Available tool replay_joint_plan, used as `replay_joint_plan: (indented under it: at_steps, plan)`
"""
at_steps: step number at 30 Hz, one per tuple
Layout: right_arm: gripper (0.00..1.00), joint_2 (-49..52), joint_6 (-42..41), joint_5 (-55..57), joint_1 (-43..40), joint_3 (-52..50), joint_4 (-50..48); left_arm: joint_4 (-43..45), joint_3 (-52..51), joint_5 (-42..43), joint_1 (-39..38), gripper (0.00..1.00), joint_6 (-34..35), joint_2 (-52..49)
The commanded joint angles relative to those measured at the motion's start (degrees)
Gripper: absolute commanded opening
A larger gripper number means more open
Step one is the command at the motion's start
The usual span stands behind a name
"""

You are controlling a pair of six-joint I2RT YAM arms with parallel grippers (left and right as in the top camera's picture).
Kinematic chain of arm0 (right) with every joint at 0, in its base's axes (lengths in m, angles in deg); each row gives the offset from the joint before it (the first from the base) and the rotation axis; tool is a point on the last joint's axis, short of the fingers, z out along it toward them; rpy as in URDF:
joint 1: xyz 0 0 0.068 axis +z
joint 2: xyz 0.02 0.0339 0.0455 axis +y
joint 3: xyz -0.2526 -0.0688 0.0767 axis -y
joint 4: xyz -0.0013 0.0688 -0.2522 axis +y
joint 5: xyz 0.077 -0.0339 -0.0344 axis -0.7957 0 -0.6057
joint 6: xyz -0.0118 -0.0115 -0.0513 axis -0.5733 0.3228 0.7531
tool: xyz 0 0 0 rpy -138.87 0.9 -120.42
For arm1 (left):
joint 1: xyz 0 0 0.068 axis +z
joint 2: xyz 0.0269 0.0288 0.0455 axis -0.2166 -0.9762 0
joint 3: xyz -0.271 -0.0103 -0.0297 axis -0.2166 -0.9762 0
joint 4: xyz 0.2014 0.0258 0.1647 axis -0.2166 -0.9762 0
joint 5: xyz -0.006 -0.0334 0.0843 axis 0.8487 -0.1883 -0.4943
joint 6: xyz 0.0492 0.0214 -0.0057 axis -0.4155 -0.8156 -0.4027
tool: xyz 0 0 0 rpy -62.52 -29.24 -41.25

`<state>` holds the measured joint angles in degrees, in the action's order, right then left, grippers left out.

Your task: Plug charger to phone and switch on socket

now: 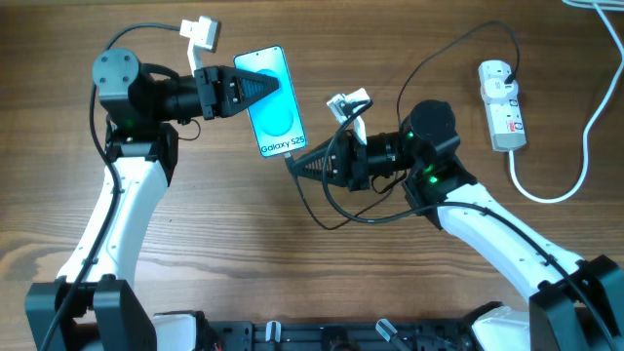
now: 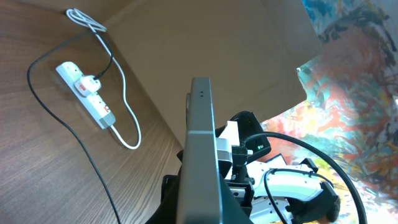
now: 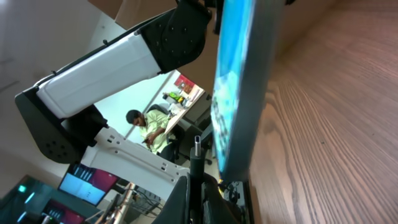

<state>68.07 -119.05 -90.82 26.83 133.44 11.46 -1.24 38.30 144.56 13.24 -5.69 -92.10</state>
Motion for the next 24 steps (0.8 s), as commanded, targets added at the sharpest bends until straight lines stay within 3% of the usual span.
replay_joint_plan:
  at_steps: [1,24]
  plan:
    - [0.05,0.11,-0.50,-0.98,-0.07,0.20,2.29,0.22,0.81,-0.15,-0.15,0.04,-0.50,0.46]
    - [0.05,0.11,0.85,2.51,-0.07,0.20,3.50,0.22,0.81,-0.15,-0.17,0.04,-0.52,0.46]
